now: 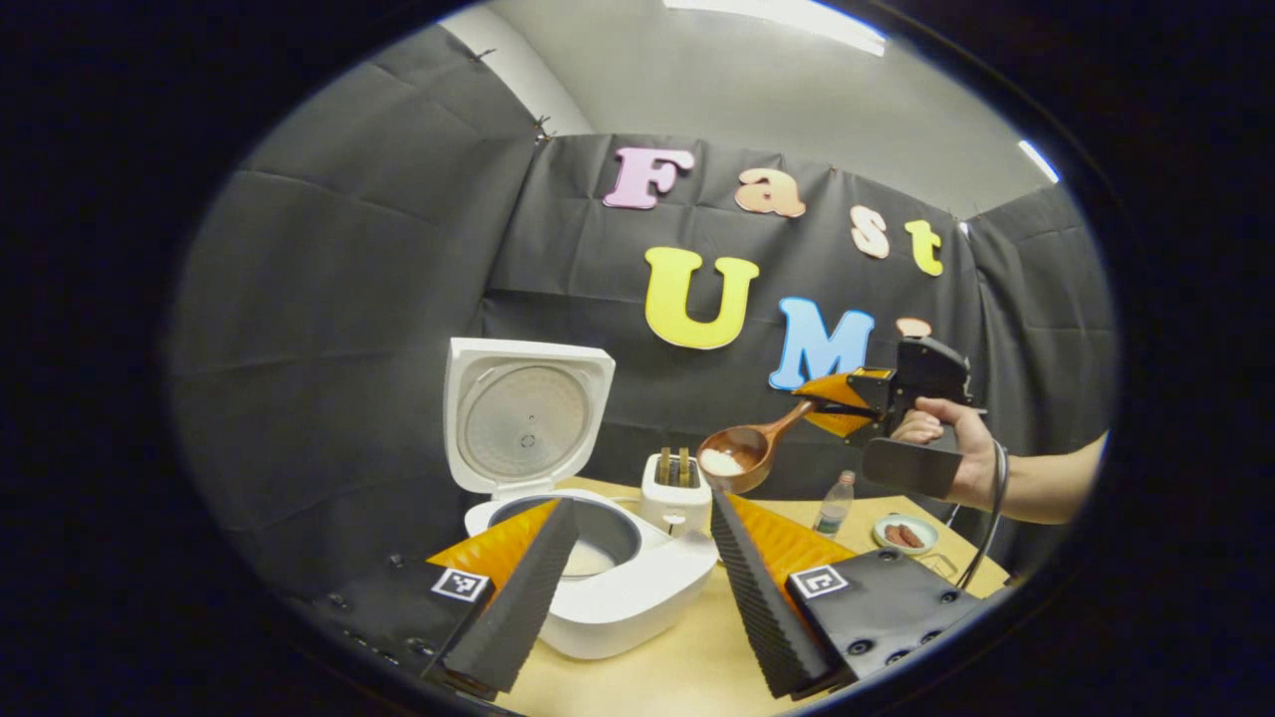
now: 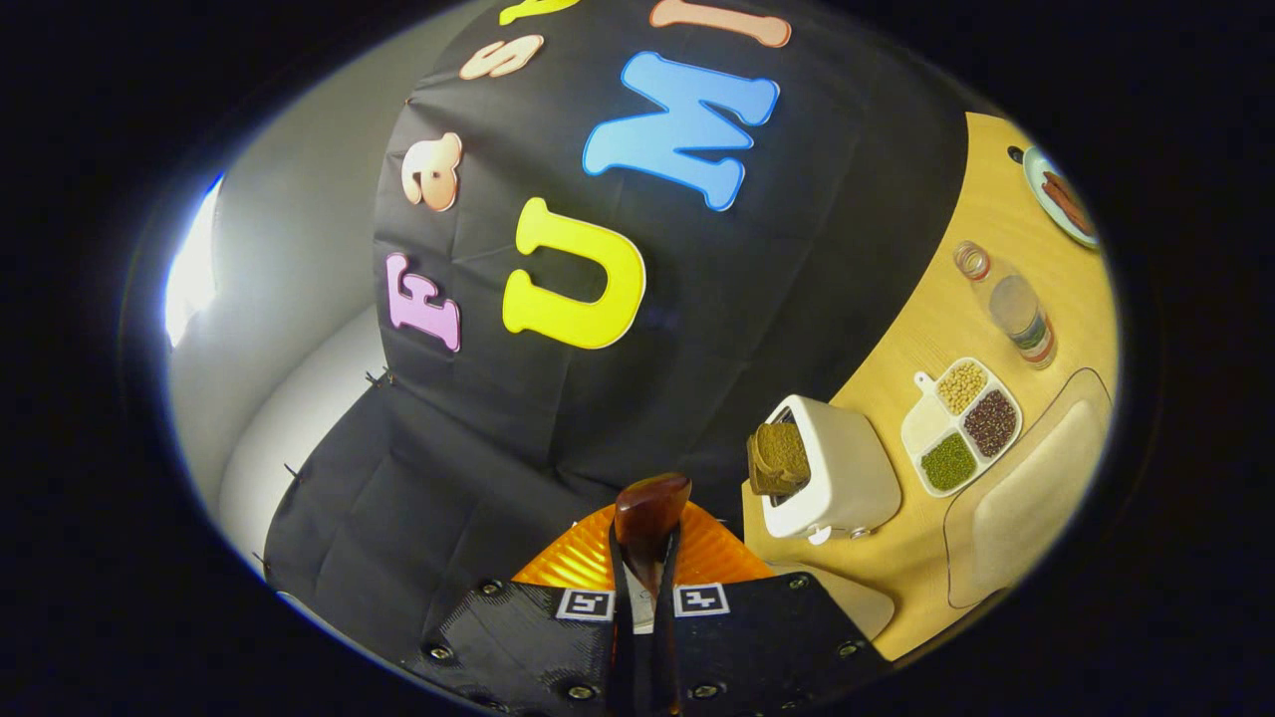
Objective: Close the left gripper, press the button to open the rice cooker; take a wooden spoon from the chopstick holder with the right hand, scoop a spoonful of rice and pour it into the rice cooker, then put the wooden spoon back into the chopstick holder.
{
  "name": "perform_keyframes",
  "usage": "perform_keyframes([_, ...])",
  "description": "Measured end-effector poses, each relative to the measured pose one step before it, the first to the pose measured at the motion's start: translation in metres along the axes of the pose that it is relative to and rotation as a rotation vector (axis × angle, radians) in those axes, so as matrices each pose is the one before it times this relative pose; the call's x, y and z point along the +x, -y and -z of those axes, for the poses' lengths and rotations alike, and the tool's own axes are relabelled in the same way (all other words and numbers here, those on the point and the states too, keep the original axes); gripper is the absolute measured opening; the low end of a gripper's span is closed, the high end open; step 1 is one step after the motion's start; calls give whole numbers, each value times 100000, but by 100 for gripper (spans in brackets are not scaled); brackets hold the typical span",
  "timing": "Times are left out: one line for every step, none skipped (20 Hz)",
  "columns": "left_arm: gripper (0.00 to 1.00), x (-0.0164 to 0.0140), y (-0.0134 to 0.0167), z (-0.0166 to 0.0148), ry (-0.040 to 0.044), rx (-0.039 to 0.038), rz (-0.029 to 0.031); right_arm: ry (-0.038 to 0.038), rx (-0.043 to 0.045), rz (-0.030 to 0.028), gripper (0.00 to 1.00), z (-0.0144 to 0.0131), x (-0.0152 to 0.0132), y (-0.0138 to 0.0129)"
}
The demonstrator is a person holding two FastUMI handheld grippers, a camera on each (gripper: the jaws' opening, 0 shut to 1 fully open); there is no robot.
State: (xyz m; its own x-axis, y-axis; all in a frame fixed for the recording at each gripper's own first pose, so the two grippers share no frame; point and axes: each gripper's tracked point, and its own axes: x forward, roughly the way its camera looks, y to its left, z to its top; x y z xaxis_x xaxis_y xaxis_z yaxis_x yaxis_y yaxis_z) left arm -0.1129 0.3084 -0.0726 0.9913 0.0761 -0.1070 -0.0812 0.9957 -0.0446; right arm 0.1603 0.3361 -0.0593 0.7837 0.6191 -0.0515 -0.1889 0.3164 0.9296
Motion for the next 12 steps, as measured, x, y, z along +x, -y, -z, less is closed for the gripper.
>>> perform_keyframes([92, -11, -355, 68, -240, -201, -445, -1894, -709, 35, 7, 740, 1049, 210])
perform_keyframes([93, -78, -384, 163, -309, 22, -391, -1275, 528, 540, 7, 618, 896, 305])
perform_keyframes([92, -75, -355, 22, -80, 377, -322, -1270, -79, -48, 7, 432, 1081, 200])
perform_keyframes([90, -4, -203, 191, -242, 570, -93, -1071, -207, 0, 7, 335, 930, -52])
perform_keyframes([90, -137, -127, -18, -226, 646, -265, -874, -937, 528, 7, 363, 958, 113])
perform_keyframes([93, -87, -279, -23, 154, 495, -560, -815, -1269, 690, 7, 512, 878, 2])
perform_keyframes([93, -160, -289, -98, -148, 279, -1034, -1019, -1804, 192, 7, 522, 886, -144])
perform_keyframes([93, -107, -306, -18, 18, 4, -1128, -1067, -1654, 198, 7, 712, 687, -302])
perform_keyframes([93, -79, -89, -151, 203, -468, -866, -1183, -2439, 444, 7, 648, 792, -186])
perform_keyframes([93, -213, -20, 159, 63, -849, -601, -1249, -2973, 121, 7, 735, 641, -301])
perform_keyframes([93, -211, -7, 50, 95, -590, -475, -1158, -4106, 455, 7, 674, 814, -168])
perform_keyframes([92, -419, 69, -114, 120, -252, -368, -1351, -4704, 672, 7, 806, 481, -95])
